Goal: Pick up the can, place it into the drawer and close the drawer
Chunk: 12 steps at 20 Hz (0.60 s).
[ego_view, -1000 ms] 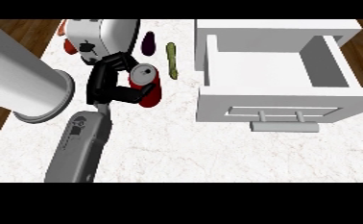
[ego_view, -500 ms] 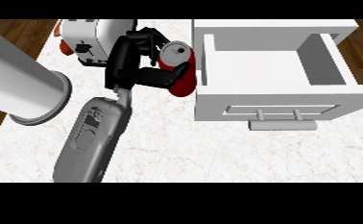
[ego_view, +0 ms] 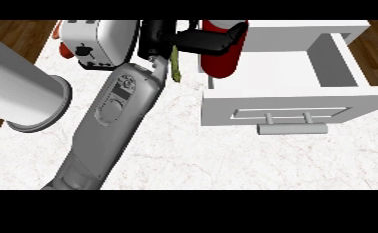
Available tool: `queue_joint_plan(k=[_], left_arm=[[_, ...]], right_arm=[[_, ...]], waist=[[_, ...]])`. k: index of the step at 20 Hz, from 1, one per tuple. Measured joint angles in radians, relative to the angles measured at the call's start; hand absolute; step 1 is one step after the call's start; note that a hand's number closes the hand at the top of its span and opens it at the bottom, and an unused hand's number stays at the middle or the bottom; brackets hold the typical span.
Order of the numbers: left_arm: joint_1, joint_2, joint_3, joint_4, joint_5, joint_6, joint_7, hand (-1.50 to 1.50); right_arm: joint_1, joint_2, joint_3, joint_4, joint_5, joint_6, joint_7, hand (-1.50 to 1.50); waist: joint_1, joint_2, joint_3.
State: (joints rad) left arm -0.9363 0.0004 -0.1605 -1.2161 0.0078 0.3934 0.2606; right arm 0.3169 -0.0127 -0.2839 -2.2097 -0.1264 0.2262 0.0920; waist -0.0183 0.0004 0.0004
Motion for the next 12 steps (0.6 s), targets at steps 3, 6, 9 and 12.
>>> queue_joint_plan(k=[3,6,9,12], left_arm=[[-0.091,0.000,-0.018,0.062,0.020,0.046,0.025,1.50],[-0.181,0.000,-0.016,0.156,0.043,0.066,0.015,1.50],[-0.251,0.000,-0.052,0.225,0.080,0.111,0.022,1.50],[-0.321,0.000,-0.071,0.314,0.129,0.137,-0.001,1.50]], right_arm=[[0.003,0.004,0.014,0.027,0.017,-0.006,-0.032,-1.50],[-0.005,0.004,0.013,0.038,0.022,-0.009,-0.040,-1.50],[-0.021,-0.007,0.013,0.036,0.016,-0.013,-0.015,-1.50],[-0.035,-0.020,0.002,0.021,-0.008,-0.010,0.015,-1.50]], waist=[[-0.002,0.001,0.000],[-0.007,0.002,0.000],[-0.010,0.003,0.000],[-0.017,0.005,0.000]])
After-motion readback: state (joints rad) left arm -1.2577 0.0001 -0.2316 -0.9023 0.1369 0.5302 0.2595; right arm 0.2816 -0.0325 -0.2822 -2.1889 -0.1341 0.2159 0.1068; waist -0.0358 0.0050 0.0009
